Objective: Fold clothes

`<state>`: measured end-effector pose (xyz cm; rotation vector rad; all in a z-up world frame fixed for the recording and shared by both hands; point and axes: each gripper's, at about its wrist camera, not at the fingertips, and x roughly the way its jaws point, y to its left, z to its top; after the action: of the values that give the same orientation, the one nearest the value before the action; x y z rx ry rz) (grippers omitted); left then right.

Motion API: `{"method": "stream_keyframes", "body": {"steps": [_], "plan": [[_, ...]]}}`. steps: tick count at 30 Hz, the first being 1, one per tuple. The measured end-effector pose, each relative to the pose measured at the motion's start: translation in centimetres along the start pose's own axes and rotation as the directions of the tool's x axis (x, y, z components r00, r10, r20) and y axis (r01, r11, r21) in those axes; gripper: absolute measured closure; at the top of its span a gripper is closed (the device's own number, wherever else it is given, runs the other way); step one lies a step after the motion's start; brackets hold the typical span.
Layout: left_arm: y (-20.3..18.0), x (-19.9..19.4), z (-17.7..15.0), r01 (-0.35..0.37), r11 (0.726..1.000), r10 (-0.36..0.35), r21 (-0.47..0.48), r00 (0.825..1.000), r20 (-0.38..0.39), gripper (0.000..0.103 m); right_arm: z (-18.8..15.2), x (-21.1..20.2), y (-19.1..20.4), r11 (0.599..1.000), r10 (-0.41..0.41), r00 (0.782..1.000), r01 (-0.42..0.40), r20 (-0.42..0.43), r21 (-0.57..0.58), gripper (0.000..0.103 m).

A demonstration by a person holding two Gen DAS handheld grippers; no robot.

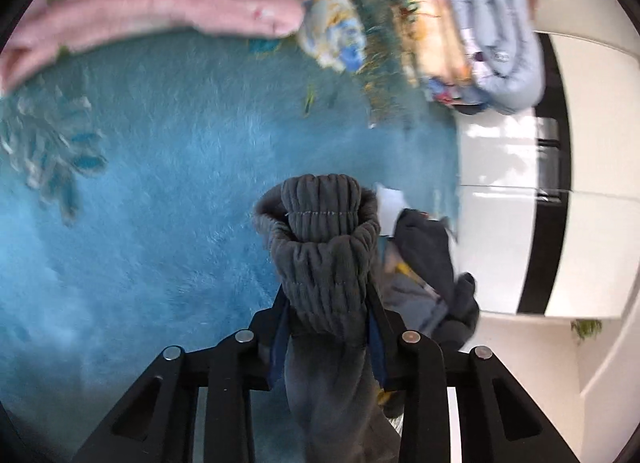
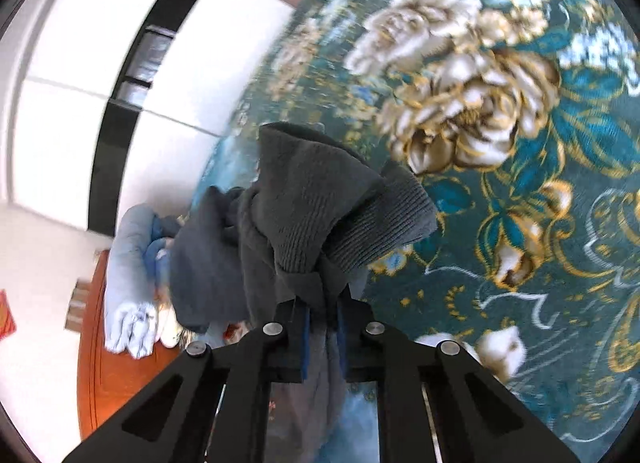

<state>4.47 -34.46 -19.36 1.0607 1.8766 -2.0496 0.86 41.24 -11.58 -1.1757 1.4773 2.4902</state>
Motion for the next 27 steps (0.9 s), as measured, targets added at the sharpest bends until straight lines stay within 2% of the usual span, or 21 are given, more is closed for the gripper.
{"method": "stream_keyframes", "body": {"steps": [3,4,6,9,13,15,16,18,20,22,24,27], "plan": [[3.4,-0.4,-0.5,-0.079,0.997,0.079,0.011,0.997,-0.021,0.067,-1.1,1.1,-3.6,0.994,-0.089,0.995,0.092,-0.052,0.051,0.092],[4.8,0.0,-0.5,-0.112,0.994,0.111,-0.015,0.993,-0.032,0.067,-1.6,1.9,-5.3,0.988,-0.127,0.989,0.133,-0.078,0.079,0.092],[6.8,0.3,-0.6,-0.099,0.988,0.092,-0.122,0.994,-0.060,0.067,-2.8,3.3,-8.0,0.969,-0.179,0.978,0.193,-0.105,0.154,0.092],[5.7,0.1,-0.8,-0.140,0.989,0.138,-0.042,0.989,-0.048,0.066,-3.8,3.6,-9.0,0.957,-0.173,0.981,0.189,-0.090,0.219,0.092],[4.9,0.6,-1.0,-0.196,0.980,0.196,0.023,0.980,-0.025,0.065,-2.7,2.8,-4.6,0.976,-0.201,0.977,0.206,-0.072,0.073,0.093],[5.1,0.5,-0.9,-0.193,0.981,0.193,0.007,0.981,-0.027,0.064,-3.2,1.5,-1.0,0.978,-0.206,0.978,0.204,-0.038,-0.051,0.093],[5.1,0.5,-0.9,-0.195,0.981,0.195,0.010,0.980,-0.027,0.063,-3.7,1.2,1.6,0.966,-0.215,0.976,0.211,-0.013,-0.147,0.092],[5.0,0.5,-1.0,-0.205,0.978,0.206,0.026,0.978,-0.025,0.061,-5.3,1.0,6.1,0.913,-0.248,0.968,0.245,0.033,-0.327,0.092],[5.2,0.0,-1.2,-0.214,0.976,0.215,0.042,0.976,-0.023,0.061,-8.1,1.5,10.7,0.815,-0.272,0.960,0.270,0.072,-0.512,0.092],[5.3,-0.3,-1.2,-0.211,0.977,0.212,0.042,0.977,-0.024,0.060,-12.2,2.8,14.2,0.691,-0.289,0.954,0.264,0.078,-0.673,0.092],[5.2,-0.2,-1.1,-0.212,0.977,0.213,0.039,0.977,-0.026,0.060,-16.1,4.7,16.5,0.592,-0.286,0.955,0.241,0.079,-0.769,0.092],[5.1,-0.4,-1.1,-0.205,0.978,0.206,0.044,0.978,-0.032,0.059,-22.3,8.0,18.4,0.465,-0.319,0.945,0.221,0.071,-0.857,0.092]]}}
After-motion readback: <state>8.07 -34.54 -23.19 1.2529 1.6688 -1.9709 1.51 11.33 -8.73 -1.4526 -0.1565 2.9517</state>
